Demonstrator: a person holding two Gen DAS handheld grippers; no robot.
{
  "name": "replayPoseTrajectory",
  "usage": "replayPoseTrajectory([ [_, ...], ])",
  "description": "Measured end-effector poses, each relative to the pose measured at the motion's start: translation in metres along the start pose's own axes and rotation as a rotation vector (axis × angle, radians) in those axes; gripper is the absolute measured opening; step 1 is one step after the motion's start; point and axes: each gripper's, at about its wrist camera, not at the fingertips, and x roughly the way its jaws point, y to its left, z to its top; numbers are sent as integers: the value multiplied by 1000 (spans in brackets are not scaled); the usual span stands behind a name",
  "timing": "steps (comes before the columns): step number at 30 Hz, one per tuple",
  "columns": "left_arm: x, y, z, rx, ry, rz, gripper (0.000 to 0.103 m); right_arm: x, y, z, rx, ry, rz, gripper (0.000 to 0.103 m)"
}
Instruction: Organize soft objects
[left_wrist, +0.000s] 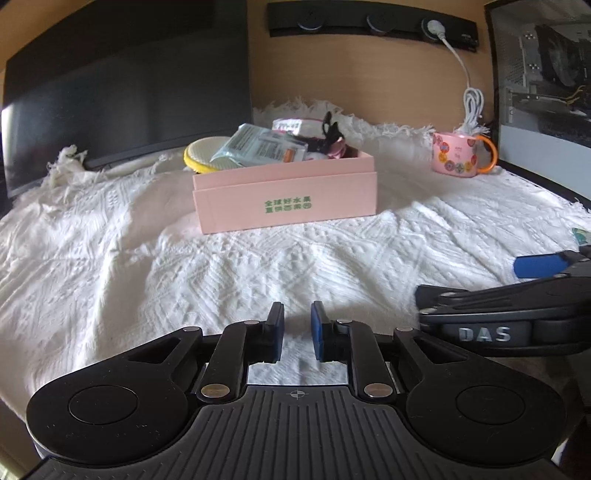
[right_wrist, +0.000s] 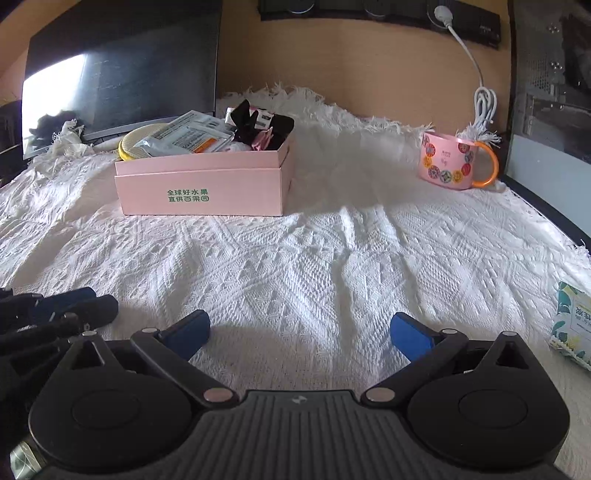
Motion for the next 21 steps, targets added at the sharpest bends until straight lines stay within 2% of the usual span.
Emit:
replayPoseTrajectory([
  [5,-1,3,0,-52,7,-6,15,-1,-2,-2,-5,-12,13,103],
  [10,-2,2,-1,-17,-2,-8,15,-3,-2,-4,-4,-18,19,103],
  [21,-4,6,-1,-46,4,-25,15,-2,-1,-3,5,-13,11,103],
])
